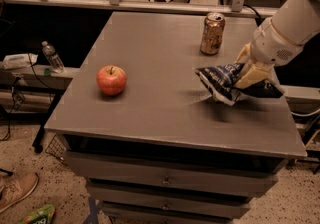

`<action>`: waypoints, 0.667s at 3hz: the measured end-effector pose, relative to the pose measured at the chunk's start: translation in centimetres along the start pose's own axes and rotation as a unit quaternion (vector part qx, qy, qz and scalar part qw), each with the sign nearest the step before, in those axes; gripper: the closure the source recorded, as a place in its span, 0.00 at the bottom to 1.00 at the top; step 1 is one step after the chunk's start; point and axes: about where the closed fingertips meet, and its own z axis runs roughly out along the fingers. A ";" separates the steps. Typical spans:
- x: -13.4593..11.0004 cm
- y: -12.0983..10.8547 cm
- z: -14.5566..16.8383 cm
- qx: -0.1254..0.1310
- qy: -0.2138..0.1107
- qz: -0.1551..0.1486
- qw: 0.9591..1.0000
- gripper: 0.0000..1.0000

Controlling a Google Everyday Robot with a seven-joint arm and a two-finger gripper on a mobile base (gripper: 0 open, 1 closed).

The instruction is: Move blue chip bag near orange can

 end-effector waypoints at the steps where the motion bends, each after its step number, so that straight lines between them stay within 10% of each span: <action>1: 1.4 -2.5 -2.0 0.047 0.020 0.062 0.997 1.00; 2: 1.4 -2.5 -2.0 0.047 0.020 0.062 0.997 1.00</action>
Offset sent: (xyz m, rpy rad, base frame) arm 0.0179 -0.0169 0.0145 -0.0156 -0.0395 -0.1165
